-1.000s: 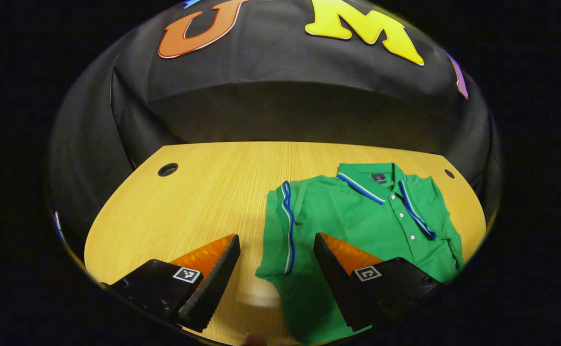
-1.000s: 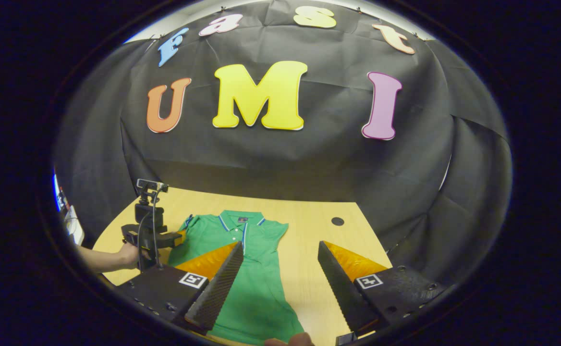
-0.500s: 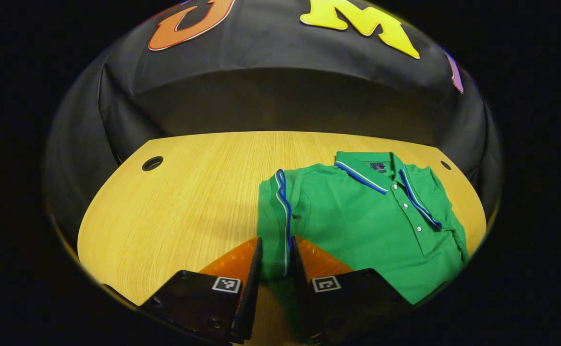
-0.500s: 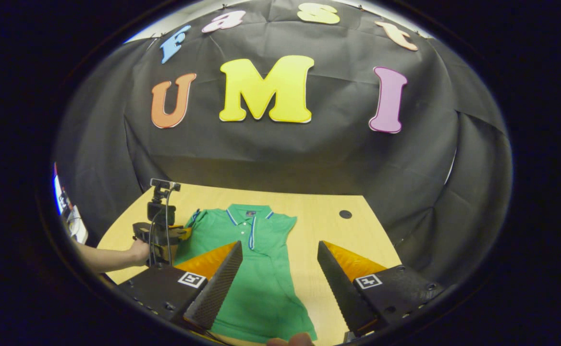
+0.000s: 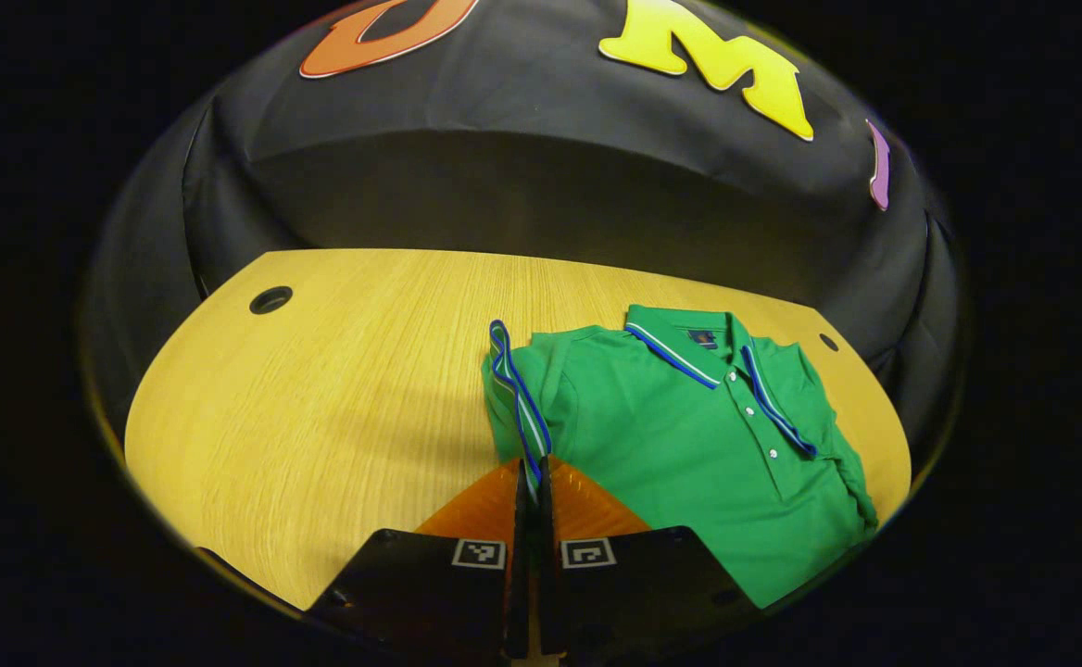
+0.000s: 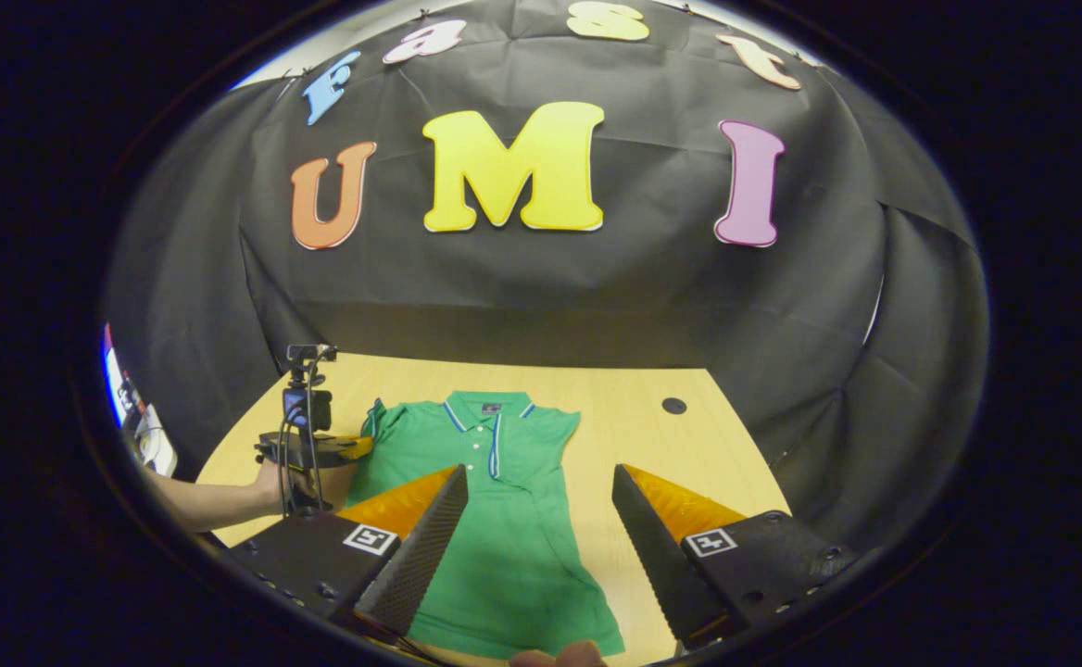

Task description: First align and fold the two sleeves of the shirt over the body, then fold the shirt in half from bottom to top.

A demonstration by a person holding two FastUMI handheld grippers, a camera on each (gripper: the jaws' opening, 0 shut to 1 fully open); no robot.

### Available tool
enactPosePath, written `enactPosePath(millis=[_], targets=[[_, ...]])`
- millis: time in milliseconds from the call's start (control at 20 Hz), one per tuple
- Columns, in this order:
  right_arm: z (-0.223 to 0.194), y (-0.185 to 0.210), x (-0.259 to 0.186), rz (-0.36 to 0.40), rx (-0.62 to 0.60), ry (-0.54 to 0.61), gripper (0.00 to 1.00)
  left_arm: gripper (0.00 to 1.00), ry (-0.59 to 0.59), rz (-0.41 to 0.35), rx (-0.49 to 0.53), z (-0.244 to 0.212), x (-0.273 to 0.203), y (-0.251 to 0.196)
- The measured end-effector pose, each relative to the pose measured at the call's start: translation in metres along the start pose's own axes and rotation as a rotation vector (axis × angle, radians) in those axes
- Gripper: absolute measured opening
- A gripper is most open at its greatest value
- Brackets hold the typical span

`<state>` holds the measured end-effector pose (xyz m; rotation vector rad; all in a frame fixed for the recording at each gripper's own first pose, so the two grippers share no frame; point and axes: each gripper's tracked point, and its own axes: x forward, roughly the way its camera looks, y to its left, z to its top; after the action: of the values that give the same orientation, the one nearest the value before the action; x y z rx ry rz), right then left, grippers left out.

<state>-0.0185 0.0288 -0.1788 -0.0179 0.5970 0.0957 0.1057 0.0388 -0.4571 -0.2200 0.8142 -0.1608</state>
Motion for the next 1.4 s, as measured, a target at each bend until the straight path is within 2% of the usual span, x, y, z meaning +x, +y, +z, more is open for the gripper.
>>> enactPosePath(millis=[350, 500, 750, 1050, 1150, 1200, 1250, 1400], targets=[[-0.007, 0.006, 0.003, 0.014, 0.035, 0.019, 0.97, 0.06, -0.093, -0.036, 0.008, 0.045, -0.021, -0.013], [-0.006, 0.005, 0.003, 0.015, 0.059, 0.016, 0.96, 0.05, -0.105, -0.021, 0.045, 0.06, -0.026, -0.026], [-0.002, -0.007, -0.005, -0.006, 0.079, -0.008, 0.97, 0.05, -0.076, -0.017, 0.118, 0.067, -0.022, -0.073], [-0.008, -0.032, -0.018, -0.053, 0.117, -0.018, 0.95, 0.06, 0.012, -0.093, 0.245, 0.041, -0.004, -0.143], [-0.013, -0.036, -0.019, -0.059, 0.125, -0.011, 0.95, 0.14, 0.05, -0.148, 0.248, 0.026, -0.004, -0.167], [-0.013, -0.039, -0.02, -0.062, 0.125, -0.01, 0.92, 0.23, 0.059, -0.179, 0.237, 0.02, -0.009, -0.18], [-0.014, -0.041, -0.019, -0.067, 0.122, -0.01, 0.96, 0.42, 0.049, -0.191, 0.237, 0.018, -0.015, -0.187], [-0.009, -0.044, -0.02, -0.07, 0.081, -0.034, 0.96, 1.0, 0.015, -0.146, 0.25, 0.02, -0.03, -0.184]])
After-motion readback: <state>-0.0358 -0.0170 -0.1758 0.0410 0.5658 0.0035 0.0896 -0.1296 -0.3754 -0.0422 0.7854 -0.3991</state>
